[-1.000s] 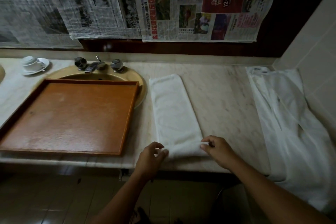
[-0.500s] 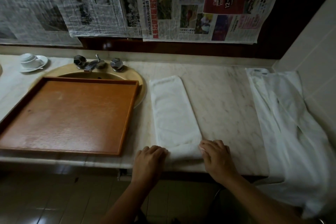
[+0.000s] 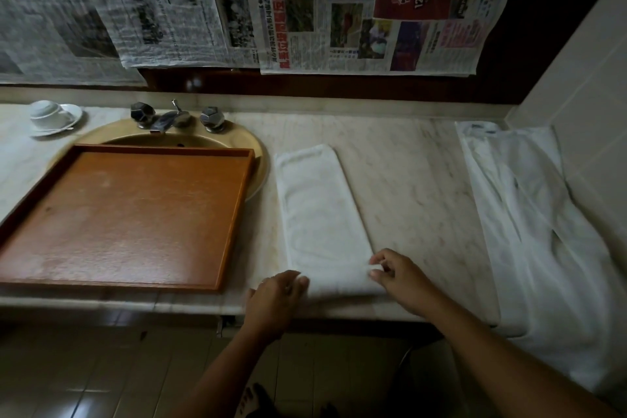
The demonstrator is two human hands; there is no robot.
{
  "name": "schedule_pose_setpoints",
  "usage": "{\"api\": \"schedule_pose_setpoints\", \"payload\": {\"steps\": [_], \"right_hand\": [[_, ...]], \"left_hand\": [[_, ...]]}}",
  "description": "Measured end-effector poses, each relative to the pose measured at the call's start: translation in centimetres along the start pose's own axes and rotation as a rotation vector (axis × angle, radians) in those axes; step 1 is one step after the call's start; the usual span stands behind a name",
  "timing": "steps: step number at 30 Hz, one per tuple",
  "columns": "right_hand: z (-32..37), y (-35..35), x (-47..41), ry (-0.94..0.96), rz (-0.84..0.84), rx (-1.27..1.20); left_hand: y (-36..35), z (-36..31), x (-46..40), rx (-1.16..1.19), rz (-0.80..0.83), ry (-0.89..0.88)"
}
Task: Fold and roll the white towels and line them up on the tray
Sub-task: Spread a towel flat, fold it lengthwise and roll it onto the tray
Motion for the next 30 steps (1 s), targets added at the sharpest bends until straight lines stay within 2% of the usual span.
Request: {"api": "schedule_pose_setpoints", "payload": {"steps": [3,5,8,10,12,14,17,20,23,27,30], "right_hand": [[0.4,-0.1,-1.3,-0.066,0.063,0.002],[0.8,0.3,-1.7,-0.081,0.026,0.087],[2.5,1.7,-0.7,0.037,-0.169,0.385],[3.8,0.9,0.6,0.234,-0.277,0.551],[3.7,0.1,2.1,0.380,-0.351,0.620],[2.3,-0.5,2.8,0.395,-0.311,0.572],[0.8,-1.1,3.1,0.376,-0.262,0.508],[0.0,-0.7,2.5,0.277,-0.231,0.307],[-0.4,-0.2,0.9,0.143,-0.109,0.203],[0.3,0.4,-0.9,-0.003,0.004,0.095],[0.4,1.0,-2.2,-0.085,-0.032,0.091]], "left_hand": [[1.6,0.1,0.1,-0.087,-0.098,0.124],[2.7,-0.3,0.5,-0.123,-0.194,0.111],[2.4,-2.0,0.9,-0.260,-0.275,-0.087],[1.7,-3.2,1.9,-0.409,-0.323,-0.249],[0.8,-3.7,2.7,-0.527,-0.315,-0.349],[0.3,-3.6,3.2,-0.579,-0.280,-0.353],[0.3,-3.2,3.8,-0.439,-0.236,-0.320],[0.6,-2.4,3.6,-0.122,-0.210,-0.185],[0.3,-0.6,2.4,0.058,-0.137,-0.036],[0.4,0.7,0.2,0.109,-0.010,0.037],[1.2,0.8,-0.7,0.097,-0.022,0.053]]}}
Point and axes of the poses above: each hand's wrist, its own x-axis away from the middle knuckle, its own y-axis out of the back of the hand, z = x × y, the point moved 10 cm from there along -x, towards the middle knuckle, and after that the axes turned 8 degrees about z, right-handed, at the moved point
